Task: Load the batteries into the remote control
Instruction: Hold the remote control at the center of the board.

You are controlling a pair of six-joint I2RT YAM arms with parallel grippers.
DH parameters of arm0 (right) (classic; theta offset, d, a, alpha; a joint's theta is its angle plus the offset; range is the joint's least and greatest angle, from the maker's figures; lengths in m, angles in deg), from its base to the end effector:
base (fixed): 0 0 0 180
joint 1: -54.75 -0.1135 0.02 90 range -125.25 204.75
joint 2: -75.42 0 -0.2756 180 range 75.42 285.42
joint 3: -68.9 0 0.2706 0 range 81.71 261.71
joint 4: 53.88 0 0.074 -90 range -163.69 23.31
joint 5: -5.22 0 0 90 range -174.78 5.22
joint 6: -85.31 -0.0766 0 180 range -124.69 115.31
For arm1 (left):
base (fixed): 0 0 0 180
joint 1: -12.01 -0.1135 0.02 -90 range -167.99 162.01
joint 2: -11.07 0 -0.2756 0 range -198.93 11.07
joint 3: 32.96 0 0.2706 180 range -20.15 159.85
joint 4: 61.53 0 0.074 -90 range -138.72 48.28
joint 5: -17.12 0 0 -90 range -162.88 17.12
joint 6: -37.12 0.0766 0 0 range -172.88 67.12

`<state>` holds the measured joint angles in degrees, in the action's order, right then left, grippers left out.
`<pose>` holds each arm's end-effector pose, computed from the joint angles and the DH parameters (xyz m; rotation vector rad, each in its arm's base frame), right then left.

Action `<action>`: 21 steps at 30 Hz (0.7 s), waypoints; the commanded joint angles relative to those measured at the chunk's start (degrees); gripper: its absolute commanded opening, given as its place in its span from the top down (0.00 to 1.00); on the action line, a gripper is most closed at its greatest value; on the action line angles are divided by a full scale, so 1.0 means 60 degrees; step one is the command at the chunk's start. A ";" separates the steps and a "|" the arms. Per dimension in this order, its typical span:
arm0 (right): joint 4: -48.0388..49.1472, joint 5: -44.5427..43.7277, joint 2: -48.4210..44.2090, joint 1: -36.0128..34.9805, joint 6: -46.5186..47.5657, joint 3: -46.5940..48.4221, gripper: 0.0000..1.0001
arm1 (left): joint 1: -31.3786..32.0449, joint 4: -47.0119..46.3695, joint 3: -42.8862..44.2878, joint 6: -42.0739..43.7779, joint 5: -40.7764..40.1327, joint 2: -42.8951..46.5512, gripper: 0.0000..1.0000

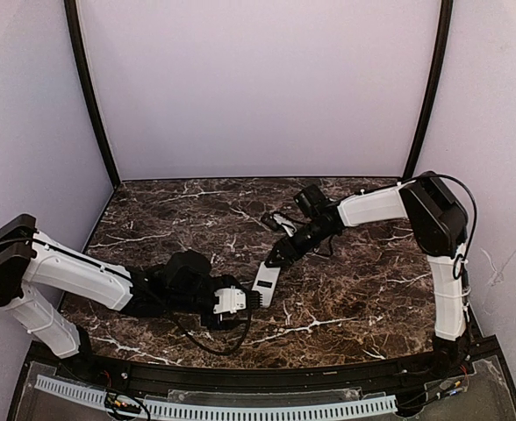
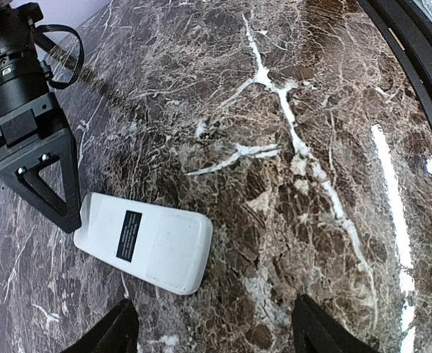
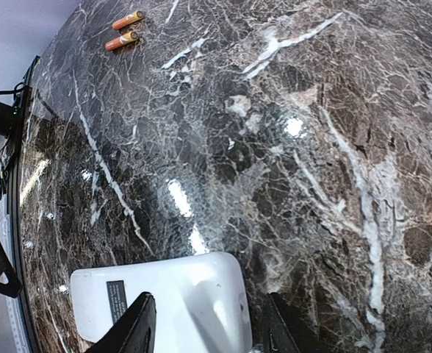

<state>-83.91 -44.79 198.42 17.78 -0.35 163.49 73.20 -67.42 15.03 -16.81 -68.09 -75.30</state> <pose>0.3519 0.3265 0.1028 -1.1646 2.3331 1.1118 0.1590 -0.3023 0.1398 1.6499 1.3871 -0.3451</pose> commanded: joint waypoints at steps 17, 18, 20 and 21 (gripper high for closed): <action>-0.0159 0.0182 0.0339 -0.0188 0.0317 0.0008 0.61 | 0.0221 -0.0565 0.1482 0.2097 -0.0657 -0.2039 0.45; -0.0167 0.0177 0.0333 -0.0193 0.0317 0.0001 0.61 | 0.0218 -0.0646 0.1477 0.2182 -0.0676 -0.2125 0.45; -0.0159 0.0187 0.0321 -0.0192 0.0308 -0.0019 0.62 | 0.0219 -0.0782 0.1445 0.2351 -0.1030 -0.2260 0.46; -0.0174 0.0203 0.0318 -0.0188 0.0308 -0.0021 0.62 | 0.0218 -0.0861 0.1431 0.2395 -0.1083 -0.2290 0.46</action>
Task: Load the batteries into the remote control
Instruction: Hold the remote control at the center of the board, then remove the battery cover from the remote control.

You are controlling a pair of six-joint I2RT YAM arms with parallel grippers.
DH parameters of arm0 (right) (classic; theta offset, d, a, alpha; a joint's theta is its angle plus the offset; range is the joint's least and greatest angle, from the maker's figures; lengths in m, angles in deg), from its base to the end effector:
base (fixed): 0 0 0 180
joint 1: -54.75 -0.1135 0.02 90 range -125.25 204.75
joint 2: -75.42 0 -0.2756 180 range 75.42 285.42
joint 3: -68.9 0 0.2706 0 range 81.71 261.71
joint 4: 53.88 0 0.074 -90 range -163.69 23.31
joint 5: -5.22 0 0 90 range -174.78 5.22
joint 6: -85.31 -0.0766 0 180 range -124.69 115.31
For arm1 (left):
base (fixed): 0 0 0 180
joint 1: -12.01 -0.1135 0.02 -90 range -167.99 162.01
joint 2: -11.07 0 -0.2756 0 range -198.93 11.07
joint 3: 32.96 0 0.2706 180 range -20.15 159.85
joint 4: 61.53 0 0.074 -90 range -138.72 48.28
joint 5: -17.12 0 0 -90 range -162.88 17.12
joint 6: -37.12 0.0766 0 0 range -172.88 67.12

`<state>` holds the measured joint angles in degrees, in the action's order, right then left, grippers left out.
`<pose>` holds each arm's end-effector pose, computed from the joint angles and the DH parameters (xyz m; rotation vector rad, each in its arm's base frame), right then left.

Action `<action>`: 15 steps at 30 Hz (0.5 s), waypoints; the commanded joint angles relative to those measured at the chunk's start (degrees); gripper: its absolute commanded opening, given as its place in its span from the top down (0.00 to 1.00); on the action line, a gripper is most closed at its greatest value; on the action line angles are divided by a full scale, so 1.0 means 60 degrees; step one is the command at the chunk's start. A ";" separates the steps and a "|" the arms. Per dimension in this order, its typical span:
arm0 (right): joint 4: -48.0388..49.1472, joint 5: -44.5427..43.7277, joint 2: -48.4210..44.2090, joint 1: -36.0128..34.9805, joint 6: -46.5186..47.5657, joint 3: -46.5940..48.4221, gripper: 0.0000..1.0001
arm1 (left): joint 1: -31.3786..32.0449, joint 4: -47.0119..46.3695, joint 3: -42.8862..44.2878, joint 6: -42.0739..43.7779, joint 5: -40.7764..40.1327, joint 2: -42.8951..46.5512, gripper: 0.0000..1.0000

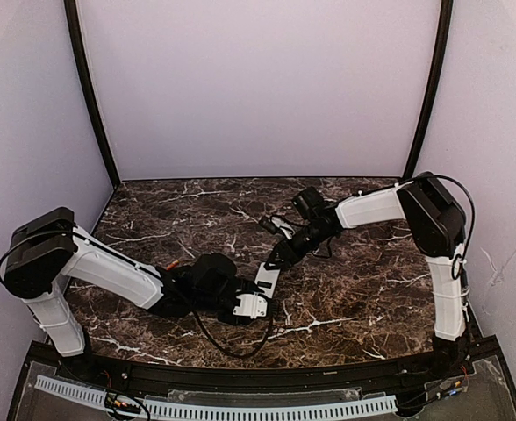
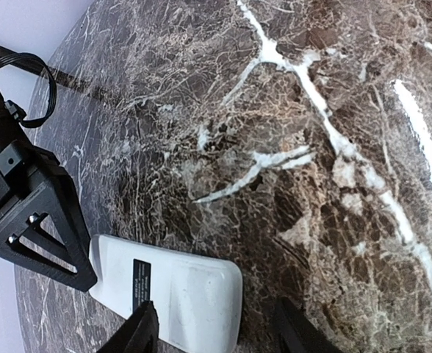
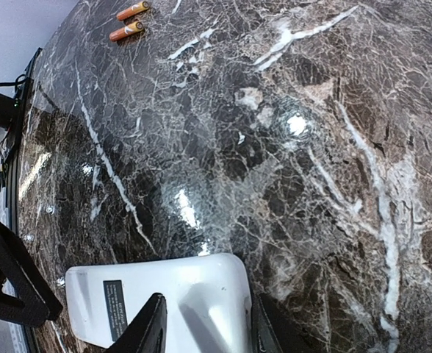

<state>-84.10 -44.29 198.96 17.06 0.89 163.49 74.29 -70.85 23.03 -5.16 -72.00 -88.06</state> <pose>0.3469 0.3309 0.0987 -1.2054 2.3214 1.1208 0.1786 -0.3425 0.1168 1.7790 1.2348 -0.1630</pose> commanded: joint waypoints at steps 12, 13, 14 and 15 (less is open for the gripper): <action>-0.0129 0.0239 0.0356 -0.0064 0.0145 -0.0005 0.66 | 0.0035 -0.1433 -0.0202 0.1076 -0.0975 -0.0750 0.55; -0.0131 0.0230 0.0364 -0.0070 0.0150 -0.0006 0.67 | 0.0035 -0.1451 -0.0205 0.1104 -0.1003 -0.0778 0.56; -0.0127 0.0238 0.0381 -0.0088 0.0153 -0.0007 0.67 | 0.0028 -0.1489 -0.0216 0.1116 -0.1029 -0.0793 0.57; -0.0122 0.0248 0.0385 -0.0086 0.0146 -0.0007 0.67 | 0.0024 -0.1515 -0.0220 0.1140 -0.1067 -0.0822 0.58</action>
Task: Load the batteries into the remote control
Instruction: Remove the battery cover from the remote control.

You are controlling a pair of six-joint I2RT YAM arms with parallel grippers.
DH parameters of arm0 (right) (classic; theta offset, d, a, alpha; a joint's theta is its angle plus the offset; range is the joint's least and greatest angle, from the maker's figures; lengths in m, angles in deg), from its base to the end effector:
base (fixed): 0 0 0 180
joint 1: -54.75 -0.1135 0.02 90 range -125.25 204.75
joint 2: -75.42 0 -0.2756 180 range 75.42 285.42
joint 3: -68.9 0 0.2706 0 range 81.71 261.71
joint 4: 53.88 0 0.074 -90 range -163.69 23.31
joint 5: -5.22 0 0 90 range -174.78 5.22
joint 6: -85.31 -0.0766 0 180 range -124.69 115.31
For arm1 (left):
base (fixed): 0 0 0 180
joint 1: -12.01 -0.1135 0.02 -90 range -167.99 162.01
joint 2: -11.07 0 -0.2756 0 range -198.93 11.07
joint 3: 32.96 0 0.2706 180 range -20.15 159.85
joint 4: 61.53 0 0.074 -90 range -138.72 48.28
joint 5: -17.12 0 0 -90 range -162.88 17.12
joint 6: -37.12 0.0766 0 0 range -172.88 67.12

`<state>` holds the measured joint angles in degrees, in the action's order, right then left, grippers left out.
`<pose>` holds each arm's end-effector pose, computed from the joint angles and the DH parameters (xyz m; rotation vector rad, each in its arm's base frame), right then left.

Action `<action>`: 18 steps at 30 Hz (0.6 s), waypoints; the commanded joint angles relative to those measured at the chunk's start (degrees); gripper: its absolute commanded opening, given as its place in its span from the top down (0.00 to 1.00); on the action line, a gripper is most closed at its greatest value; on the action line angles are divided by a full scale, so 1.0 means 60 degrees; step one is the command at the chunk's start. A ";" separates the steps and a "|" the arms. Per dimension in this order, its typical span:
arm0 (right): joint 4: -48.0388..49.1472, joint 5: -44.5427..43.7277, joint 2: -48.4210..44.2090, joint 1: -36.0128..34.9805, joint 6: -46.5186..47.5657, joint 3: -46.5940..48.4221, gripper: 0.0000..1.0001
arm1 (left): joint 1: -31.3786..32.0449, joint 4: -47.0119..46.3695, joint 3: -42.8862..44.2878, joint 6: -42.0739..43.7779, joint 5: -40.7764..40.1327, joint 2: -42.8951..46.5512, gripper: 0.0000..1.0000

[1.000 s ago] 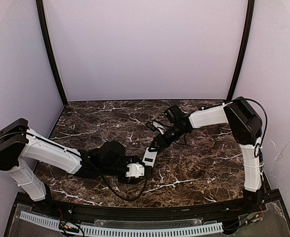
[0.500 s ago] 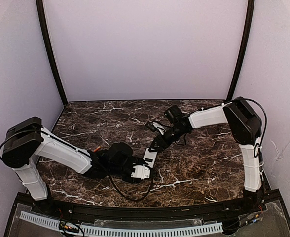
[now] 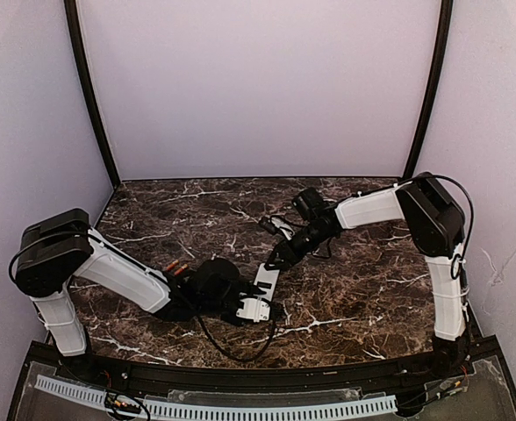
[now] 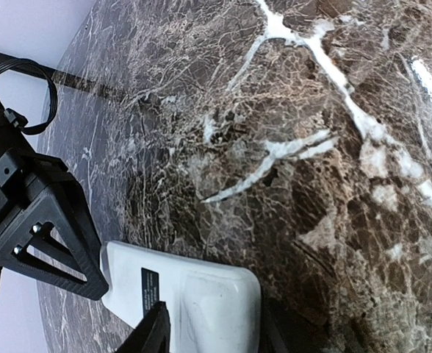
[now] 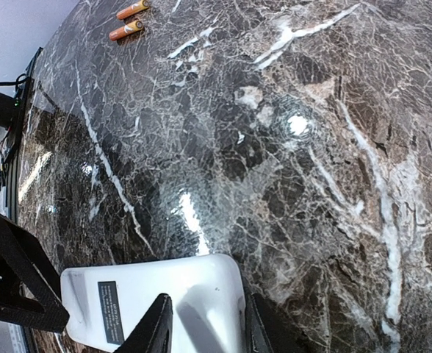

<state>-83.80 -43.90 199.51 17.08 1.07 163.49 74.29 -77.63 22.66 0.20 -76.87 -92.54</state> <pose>0.3470 0.3312 0.0949 -1.2100 2.3211 1.1288 0.1878 -0.3460 0.1008 1.7743 1.1712 -0.0209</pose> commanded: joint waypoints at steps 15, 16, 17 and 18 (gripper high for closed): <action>-0.0193 0.0137 0.0353 -0.0090 0.0108 -0.0005 0.70 | 0.0042 -0.0606 -0.0442 0.0236 -0.0413 -0.0018 0.74; -0.0192 0.0119 0.0366 -0.0093 0.0109 -0.0006 0.70 | 0.0051 -0.0603 -0.0474 0.0243 -0.0416 -0.0003 0.75; -0.0194 0.0104 0.0367 -0.0086 0.0108 0.0006 0.71 | 0.0058 -0.0595 -0.0494 0.0267 -0.0418 0.0046 0.76; -0.0193 0.0100 0.0368 -0.0093 0.0109 0.0008 0.71 | 0.0081 -0.0601 -0.0527 0.0280 -0.0419 0.0073 0.77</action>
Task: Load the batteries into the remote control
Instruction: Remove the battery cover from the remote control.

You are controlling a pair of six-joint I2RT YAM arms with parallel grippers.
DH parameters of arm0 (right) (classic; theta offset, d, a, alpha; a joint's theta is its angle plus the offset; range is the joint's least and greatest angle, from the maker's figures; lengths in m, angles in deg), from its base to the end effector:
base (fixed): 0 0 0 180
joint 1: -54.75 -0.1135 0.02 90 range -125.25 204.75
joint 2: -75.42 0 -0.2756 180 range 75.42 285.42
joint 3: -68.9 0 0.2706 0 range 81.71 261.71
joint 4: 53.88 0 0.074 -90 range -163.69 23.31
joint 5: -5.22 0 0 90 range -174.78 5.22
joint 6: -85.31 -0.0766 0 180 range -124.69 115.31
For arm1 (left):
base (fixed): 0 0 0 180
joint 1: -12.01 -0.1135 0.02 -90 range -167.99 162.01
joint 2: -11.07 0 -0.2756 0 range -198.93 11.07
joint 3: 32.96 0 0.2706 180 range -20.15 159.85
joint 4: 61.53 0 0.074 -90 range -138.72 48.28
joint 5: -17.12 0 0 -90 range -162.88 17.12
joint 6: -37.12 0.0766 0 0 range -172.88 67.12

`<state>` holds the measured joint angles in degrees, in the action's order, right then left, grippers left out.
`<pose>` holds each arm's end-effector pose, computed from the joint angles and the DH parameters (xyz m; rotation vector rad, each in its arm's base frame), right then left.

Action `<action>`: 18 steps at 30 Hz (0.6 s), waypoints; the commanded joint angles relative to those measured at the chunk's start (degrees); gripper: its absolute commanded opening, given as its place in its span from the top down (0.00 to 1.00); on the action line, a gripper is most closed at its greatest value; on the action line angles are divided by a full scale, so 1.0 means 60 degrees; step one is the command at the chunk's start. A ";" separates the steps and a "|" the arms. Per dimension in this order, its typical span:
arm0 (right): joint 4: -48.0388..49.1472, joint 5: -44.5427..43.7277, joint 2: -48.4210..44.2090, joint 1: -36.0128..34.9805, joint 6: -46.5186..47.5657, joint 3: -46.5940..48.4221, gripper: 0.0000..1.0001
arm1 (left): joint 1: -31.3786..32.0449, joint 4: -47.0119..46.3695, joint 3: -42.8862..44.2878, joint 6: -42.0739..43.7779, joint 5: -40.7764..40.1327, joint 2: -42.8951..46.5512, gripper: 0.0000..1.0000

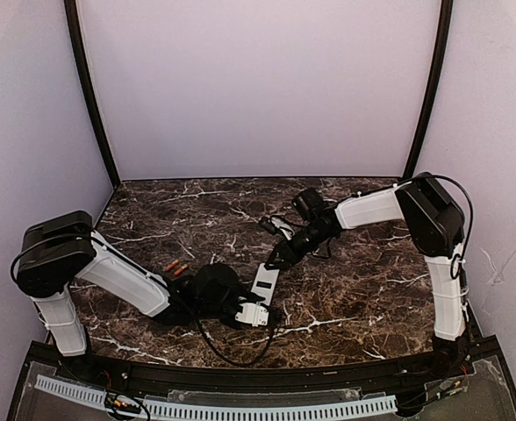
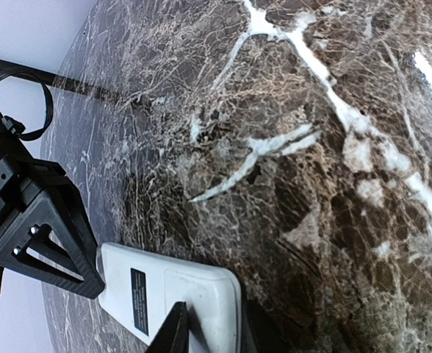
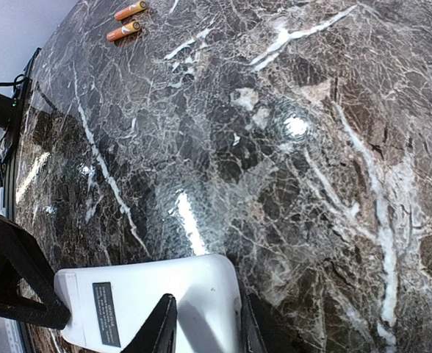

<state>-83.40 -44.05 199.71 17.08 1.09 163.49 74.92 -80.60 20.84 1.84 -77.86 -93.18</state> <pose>0.3477 0.3316 0.0937 -1.2097 2.3180 1.1251 0.1828 -0.3428 0.0937 1.7831 1.1396 0.0069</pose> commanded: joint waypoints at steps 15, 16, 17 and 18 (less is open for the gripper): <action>-0.0335 -0.0063 0.0397 -0.0086 0.0091 0.0110 0.73 | 0.0498 -0.0013 -0.0601 0.0078 -0.0867 0.0552 0.79; -0.0335 -0.0065 0.0403 -0.0089 0.0091 0.0111 0.73 | 0.0514 -0.0001 -0.0653 0.0061 -0.0910 0.0579 0.78; -0.0337 -0.0065 0.0415 -0.0093 0.0080 0.0111 0.73 | 0.0537 0.0007 -0.0681 0.0048 -0.0927 0.0590 0.78; -0.0346 -0.0072 0.0422 -0.0094 0.0077 0.0122 0.74 | 0.0543 0.0009 -0.0728 0.0017 -0.0939 0.0599 0.78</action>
<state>-83.23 -44.03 200.10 17.17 1.07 163.71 77.61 -82.70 18.27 2.82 -82.42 -91.76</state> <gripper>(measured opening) 0.268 0.218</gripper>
